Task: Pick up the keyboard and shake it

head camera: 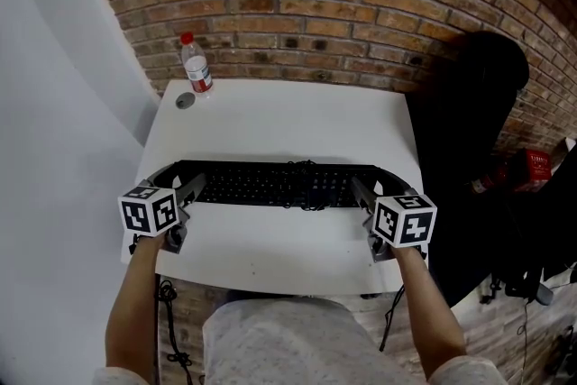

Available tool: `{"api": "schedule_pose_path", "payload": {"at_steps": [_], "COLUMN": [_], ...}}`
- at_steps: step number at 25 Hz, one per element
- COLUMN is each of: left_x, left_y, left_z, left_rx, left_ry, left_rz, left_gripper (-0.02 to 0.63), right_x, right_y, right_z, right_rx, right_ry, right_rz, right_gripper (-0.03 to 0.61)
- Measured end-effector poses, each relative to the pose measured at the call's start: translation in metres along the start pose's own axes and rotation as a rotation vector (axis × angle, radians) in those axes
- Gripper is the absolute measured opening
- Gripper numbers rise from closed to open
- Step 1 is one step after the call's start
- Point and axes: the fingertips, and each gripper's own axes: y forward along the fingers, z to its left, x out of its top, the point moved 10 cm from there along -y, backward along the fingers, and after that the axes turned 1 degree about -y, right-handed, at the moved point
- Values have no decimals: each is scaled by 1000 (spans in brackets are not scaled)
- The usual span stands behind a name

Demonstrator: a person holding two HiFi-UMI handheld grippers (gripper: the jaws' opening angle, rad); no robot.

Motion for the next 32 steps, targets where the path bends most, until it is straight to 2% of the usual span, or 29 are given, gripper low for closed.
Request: {"api": "schedule_pose_path", "payload": {"at_steps": [5, 21, 32], "left_x": [-5, -17, -26], "left_y": [-5, -30, -52], "left_z": [-2, -18, -21], "left_rx": [5, 48, 17], "left_ry": [9, 5, 59], "left_rz": [-22, -5, 38], "left_gripper": [310, 310, 308], "right_x": [-7, -18, -33], "right_y": [-7, -30, -54], "right_z": [2, 7, 29], "right_rx": [2, 31, -36], "right_ry": [-12, -95, -156], "right_rz": [-37, -44, -22], "right_gripper": [250, 235, 236]}}
